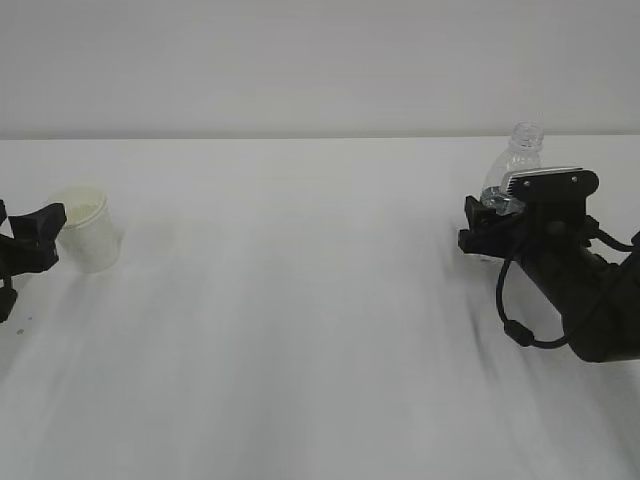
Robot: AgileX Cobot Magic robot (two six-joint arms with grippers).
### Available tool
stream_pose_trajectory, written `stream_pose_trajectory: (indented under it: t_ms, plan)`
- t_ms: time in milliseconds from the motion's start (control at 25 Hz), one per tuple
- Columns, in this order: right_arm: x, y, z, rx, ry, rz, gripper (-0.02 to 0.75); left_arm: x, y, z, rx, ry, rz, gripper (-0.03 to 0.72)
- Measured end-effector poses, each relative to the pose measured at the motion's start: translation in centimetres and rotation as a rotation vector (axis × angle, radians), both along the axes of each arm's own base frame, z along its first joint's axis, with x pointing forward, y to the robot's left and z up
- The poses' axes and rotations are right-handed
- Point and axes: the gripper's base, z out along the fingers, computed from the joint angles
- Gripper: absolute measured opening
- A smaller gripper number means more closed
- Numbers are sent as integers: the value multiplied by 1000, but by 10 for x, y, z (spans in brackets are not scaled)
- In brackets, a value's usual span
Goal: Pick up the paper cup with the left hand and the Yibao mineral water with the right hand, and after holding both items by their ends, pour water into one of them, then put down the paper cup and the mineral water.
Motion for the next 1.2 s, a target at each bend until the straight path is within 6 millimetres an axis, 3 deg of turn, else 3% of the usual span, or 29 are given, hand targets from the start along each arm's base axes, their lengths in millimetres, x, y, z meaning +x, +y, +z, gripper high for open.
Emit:
stream_pose_trajectory:
  t_ms: [600, 840, 1200]
  plan:
    - [0, 0, 0, 17, -1, -3, 593, 0, 0, 0, 0, 0, 0, 519]
    - [-8, -1, -4, 28, 26, -5, 593, 0, 0, 0, 0, 0, 0, 519]
    - [-15, -2, 8, 43, 9, -1, 592, 0, 0, 0, 0, 0, 0, 519]
